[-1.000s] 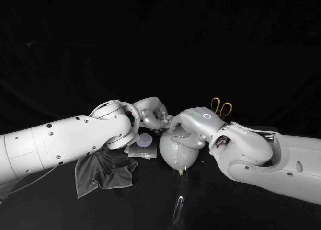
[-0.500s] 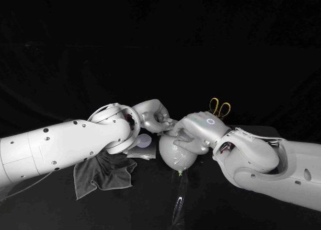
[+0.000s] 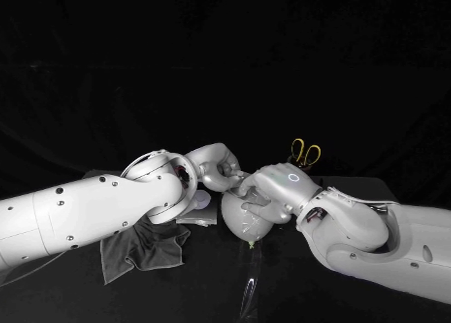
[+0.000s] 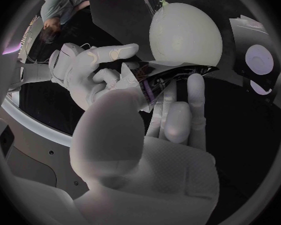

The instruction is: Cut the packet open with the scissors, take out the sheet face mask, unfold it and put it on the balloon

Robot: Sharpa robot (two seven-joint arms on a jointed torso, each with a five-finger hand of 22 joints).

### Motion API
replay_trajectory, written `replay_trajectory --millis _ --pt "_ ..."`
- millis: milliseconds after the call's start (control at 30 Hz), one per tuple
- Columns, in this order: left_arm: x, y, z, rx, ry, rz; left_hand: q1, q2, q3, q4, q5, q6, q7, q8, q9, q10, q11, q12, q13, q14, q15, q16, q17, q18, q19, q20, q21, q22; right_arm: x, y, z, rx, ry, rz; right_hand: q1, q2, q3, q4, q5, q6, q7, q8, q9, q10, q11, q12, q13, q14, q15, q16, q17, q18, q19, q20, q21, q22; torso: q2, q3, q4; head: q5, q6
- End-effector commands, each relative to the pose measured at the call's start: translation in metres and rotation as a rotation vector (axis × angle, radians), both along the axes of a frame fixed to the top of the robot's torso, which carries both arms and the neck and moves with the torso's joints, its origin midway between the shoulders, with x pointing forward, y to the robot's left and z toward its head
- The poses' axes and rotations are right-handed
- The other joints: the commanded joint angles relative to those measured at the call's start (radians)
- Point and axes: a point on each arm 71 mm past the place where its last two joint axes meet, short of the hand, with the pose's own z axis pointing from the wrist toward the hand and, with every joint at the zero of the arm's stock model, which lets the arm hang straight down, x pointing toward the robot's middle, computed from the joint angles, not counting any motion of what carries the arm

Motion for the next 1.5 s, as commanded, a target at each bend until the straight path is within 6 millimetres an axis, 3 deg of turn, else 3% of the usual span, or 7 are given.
replay_trajectory --millis 33,200,1033,1333,1500 --pt "-0.001 -0.002 0.002 -0.007 -0.014 -0.003 0.004 0.010 0.004 -0.003 0.003 0.008 0.002 0.016 0.053 0.024 -0.019 0.003 0.000 0.000 -0.008 0.004 0.000 0.015 0.000 -0.009 0.005 0.000 0.000 0.001 0.002 0.023 -0.044 0.001 -0.001 -0.010 0.001 0.007 -0.002 -0.028 0.013 -0.018 -0.010 0.109 0.014 0.006 0.263 0.113 -0.001 0.005 0.264 -0.014 0.105 -0.004 0.006 0.263 0.000 0.0001 0.0004 -0.006 0.003" --pt "-0.002 -0.002 0.001 -0.007 -0.014 -0.002 0.004 0.010 0.004 -0.003 0.003 0.008 0.002 0.016 0.053 0.024 -0.019 0.003 0.000 0.000 -0.008 0.004 0.000 0.015 0.000 -0.009 0.005 0.000 0.003 0.002 -0.001 0.014 -0.041 -0.007 -0.001 -0.017 -0.002 0.012 -0.002 -0.049 0.026 -0.036 -0.021 0.109 0.026 0.006 0.263 0.113 0.011 0.005 0.264 -0.014 0.105 0.005 0.006 0.263 0.000 -0.0003 0.0005 -0.010 0.006" --pt "-0.001 -0.003 0.001 -0.010 -0.015 -0.001 0.003 0.010 0.006 -0.005 0.003 0.007 0.003 0.016 0.053 0.024 -0.019 0.003 0.000 0.002 -0.008 0.005 0.004 0.015 0.000 -0.009 0.006 0.001 0.015 0.014 -0.017 -0.087 0.008 -0.054 -0.012 -0.015 -0.011 0.030 -0.003 -0.052 0.027 -0.047 -0.029 0.109 0.029 0.006 0.263 0.113 0.016 0.005 0.264 -0.013 0.103 0.013 0.003 0.263 0.000 0.0001 0.0008 -0.014 0.007" --pt "-0.002 -0.004 0.001 -0.010 -0.012 -0.004 0.002 0.010 0.008 -0.005 0.003 0.008 0.003 0.017 0.054 0.025 -0.019 0.003 0.000 0.002 -0.008 0.006 0.006 0.015 0.000 -0.009 0.007 0.001 0.018 0.018 -0.017 -0.097 -0.001 -0.059 -0.012 -0.001 -0.008 0.039 -0.002 -0.067 0.031 -0.062 -0.036 0.109 0.031 0.006 0.263 0.113 0.018 0.005 0.264 -0.014 0.104 0.016 0.005 0.263 0.000 0.0002 0.0009 -0.016 0.007" --pt "-0.002 -0.005 0.001 -0.010 -0.011 -0.004 0.002 0.010 0.008 -0.005 0.003 0.008 0.003 0.017 0.054 0.025 -0.019 0.003 0.000 0.002 -0.008 0.006 0.006 0.015 0.000 -0.009 0.007 0.001 0.018 0.019 -0.018 -0.102 0.001 -0.058 -0.021 0.028 0.005 0.055 -0.001 -0.049 0.031 -0.058 -0.037 0.109 0.033 0.006 0.263 0.113 0.020 0.005 0.264 -0.014 0.105 0.019 0.006 0.263 0.000 -0.0002 0.0002 -0.018 0.006"
